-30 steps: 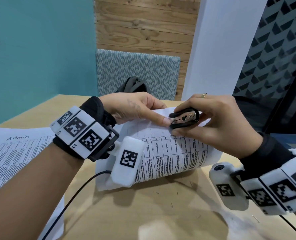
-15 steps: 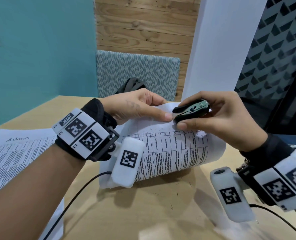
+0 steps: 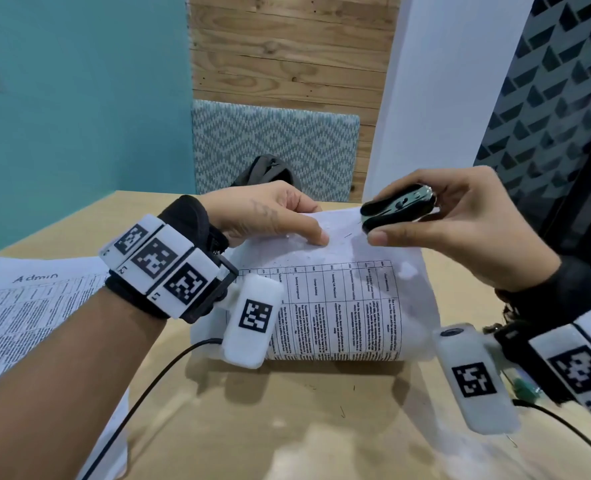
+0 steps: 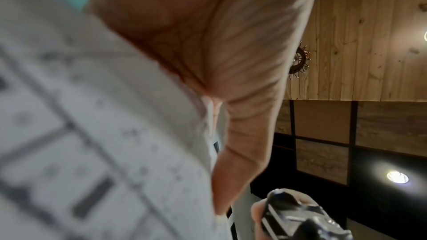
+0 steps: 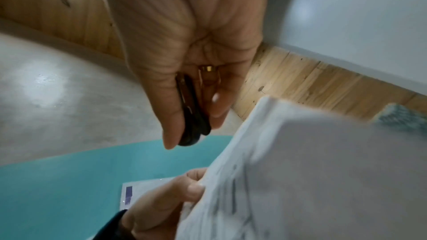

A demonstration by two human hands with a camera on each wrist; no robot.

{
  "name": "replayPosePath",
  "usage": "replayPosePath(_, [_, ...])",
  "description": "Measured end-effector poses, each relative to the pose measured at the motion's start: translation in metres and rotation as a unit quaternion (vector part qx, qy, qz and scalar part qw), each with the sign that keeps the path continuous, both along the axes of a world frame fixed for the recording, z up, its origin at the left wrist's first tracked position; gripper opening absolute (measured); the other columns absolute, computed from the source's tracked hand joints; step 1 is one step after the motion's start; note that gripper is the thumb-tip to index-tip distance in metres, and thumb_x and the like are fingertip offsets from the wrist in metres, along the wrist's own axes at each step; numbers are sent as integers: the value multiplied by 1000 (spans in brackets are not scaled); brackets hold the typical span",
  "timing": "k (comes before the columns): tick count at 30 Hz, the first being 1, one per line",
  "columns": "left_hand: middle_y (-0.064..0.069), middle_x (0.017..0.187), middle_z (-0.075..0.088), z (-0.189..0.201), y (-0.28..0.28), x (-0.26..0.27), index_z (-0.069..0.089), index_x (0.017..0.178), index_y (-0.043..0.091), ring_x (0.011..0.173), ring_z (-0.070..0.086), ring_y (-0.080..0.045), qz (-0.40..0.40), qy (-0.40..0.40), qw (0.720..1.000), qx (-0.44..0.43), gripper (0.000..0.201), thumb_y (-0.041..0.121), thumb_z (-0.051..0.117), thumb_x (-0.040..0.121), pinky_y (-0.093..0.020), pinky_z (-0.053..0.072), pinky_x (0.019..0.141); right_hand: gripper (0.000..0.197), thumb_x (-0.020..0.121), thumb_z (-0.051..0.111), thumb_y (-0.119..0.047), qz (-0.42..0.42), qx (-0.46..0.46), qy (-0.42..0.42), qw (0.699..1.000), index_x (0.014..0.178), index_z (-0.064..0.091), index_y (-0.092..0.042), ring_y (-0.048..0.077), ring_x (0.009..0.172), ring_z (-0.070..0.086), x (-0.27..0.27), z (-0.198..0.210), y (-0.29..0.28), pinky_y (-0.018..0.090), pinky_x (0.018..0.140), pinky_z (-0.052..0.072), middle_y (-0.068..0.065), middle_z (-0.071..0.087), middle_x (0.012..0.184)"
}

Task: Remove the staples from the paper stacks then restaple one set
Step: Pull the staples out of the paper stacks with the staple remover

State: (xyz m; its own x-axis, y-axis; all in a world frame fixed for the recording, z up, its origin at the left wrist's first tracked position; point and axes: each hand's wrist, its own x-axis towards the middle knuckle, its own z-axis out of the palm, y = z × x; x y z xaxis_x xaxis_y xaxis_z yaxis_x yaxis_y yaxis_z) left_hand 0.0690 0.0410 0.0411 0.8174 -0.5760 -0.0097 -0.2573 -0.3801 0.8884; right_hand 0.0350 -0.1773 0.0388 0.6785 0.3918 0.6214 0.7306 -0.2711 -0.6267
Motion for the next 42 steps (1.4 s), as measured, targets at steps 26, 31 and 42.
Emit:
replayPosePath(26, [-11, 82, 67, 2, -6, -7, 62, 98, -8, 65, 64, -15, -44, 33, 998, 6, 21, 7, 52, 89, -20, 54, 61, 40, 65, 77, -30, -44, -234, -204, 949, 101, 71, -14, 10, 80, 60, -6, -2, 3, 29, 59, 51, -1, 68, 93])
replayPosePath(31, [-9, 79, 66, 3, -6, -7, 62, 96, -8, 63, 63, -11, -41, 34, 999, 4, 20, 7, 51, 89, -17, 53, 61, 40, 64, 78, -29, -43, -229, -201, 952, 100, 72, -14, 10, 79, 60, -6, -2, 3, 30, 58, 51, -2, 68, 92])
replayPosePath(42, [-18, 97, 65, -1, -5, -3, 66, 99, -3, 82, 62, -23, -55, 45, 997, -14, 21, 12, 60, 85, -23, 54, 70, 38, 65, 78, -31, -37, -237, -216, 946, 98, 72, -13, 15, 76, 62, -7, -2, 4, 28, 58, 51, 0, 69, 89])
